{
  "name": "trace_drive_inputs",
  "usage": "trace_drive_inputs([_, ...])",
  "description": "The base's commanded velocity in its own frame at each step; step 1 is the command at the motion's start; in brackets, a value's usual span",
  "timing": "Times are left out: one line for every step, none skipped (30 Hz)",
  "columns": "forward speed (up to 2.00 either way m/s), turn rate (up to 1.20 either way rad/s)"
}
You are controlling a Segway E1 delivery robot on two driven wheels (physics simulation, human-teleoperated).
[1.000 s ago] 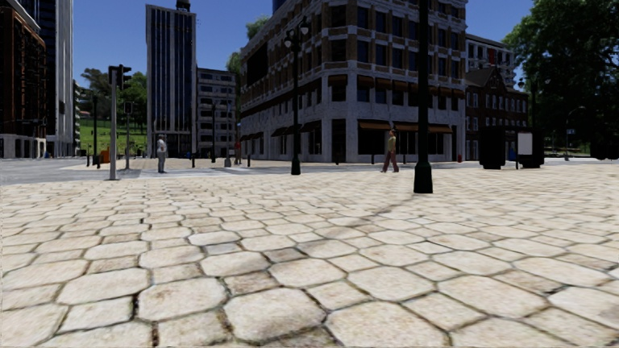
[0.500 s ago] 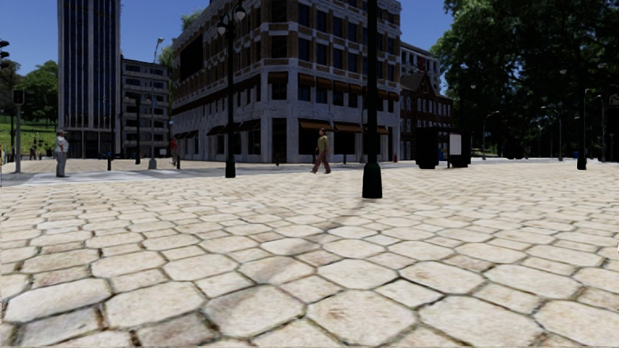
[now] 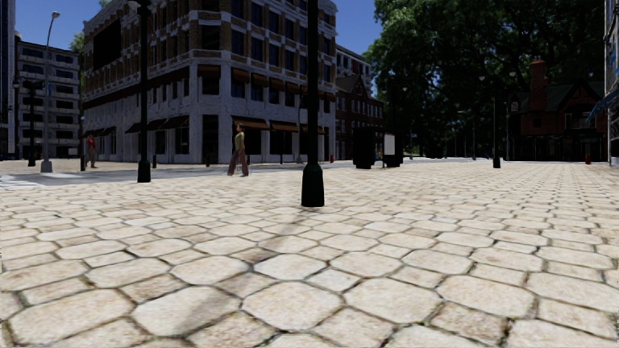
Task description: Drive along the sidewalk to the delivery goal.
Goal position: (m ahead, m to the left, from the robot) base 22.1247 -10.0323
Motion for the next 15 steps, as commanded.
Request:
trace_drive_inputs([2.0, -0.52])
trace_drive_inputs([2.0, -0.52])
trace_drive_inputs([2.0, -0.52])
trace_drive_inputs([2.0, -0.52])
trace_drive_inputs([2.0, -0.52])
trace_drive_inputs([2.0, -0.52])
trace_drive_inputs([2.0, -0.52])
trace_drive_inputs([2.0, -0.52])
trace_drive_inputs([2.0, -0.52])
trace_drive_inputs([2.0, -0.52])
trace_drive_inputs([2.0, -0.52])
trace_drive_inputs([2.0, -0.52])
trace_drive_inputs([2.0, -0.52])
trace_drive_inputs([2.0, -0.52])
trace_drive_inputs([2.0, -0.52])
